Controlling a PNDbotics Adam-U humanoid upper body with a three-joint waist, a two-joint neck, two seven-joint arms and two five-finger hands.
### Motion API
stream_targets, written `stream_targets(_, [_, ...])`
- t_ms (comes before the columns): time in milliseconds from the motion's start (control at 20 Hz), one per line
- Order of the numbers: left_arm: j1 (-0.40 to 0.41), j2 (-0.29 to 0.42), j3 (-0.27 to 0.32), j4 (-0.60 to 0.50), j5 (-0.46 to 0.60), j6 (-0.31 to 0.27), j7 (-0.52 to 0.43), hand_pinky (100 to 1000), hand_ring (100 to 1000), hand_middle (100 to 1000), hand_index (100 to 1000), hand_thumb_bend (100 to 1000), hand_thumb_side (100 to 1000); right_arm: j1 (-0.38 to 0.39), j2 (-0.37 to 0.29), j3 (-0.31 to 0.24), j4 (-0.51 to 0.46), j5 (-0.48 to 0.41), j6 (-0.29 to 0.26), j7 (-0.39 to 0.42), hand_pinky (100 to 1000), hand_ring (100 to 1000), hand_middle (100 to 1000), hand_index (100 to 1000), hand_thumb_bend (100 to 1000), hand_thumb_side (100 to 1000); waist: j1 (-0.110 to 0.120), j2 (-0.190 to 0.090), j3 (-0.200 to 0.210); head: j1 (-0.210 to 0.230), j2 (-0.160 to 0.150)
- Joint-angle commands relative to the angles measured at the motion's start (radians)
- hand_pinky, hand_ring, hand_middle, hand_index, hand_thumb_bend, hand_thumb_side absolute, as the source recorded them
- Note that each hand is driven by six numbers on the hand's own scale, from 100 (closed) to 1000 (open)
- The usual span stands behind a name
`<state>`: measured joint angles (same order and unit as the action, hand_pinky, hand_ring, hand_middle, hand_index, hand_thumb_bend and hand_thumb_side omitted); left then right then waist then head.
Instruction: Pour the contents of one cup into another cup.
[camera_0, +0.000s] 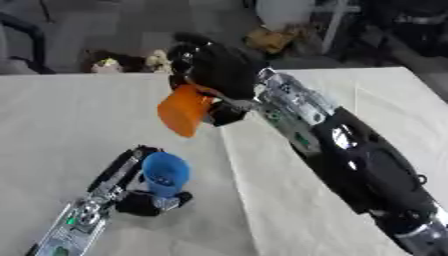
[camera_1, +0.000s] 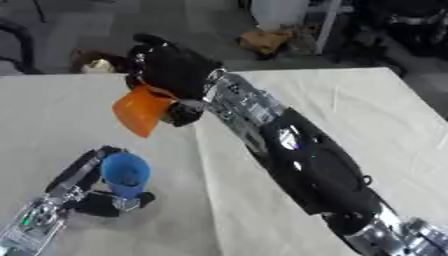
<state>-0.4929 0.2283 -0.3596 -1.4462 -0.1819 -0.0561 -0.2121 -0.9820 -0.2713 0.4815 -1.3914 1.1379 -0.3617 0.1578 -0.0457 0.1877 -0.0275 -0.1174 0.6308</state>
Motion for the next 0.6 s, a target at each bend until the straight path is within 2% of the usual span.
stream_targets(50, [-0.013,0.005,0.001,-0.020,-0.002,-0.001,0.000,632,441,100,200,124,100,-0.024,-0.020,-0.006,-0.021,0.005,-0.001,0.003,997,845,389,468,162,100,0.003,-0.021,0.000,-0.002,-0.010])
stream_targets(450, [-0.007,0.010,0.009,-0.020,-0.003,0.002,0.011,634,444,100,206,134,100,-0.005,-0.030,-0.032,-0.006,-0.006,0.031,-0.017,987,839,365,441,151,100,0.006,-0.018,0.001,-0.002,-0.012])
stream_targets(600, [0.000,0.015,0.020,-0.015,-0.015,0.000,0.024,647,490,124,250,166,100,0.003,-0.037,-0.042,-0.003,-0.016,0.045,-0.026,984,837,361,437,145,100,0.007,-0.017,0.000,-0.003,-0.011])
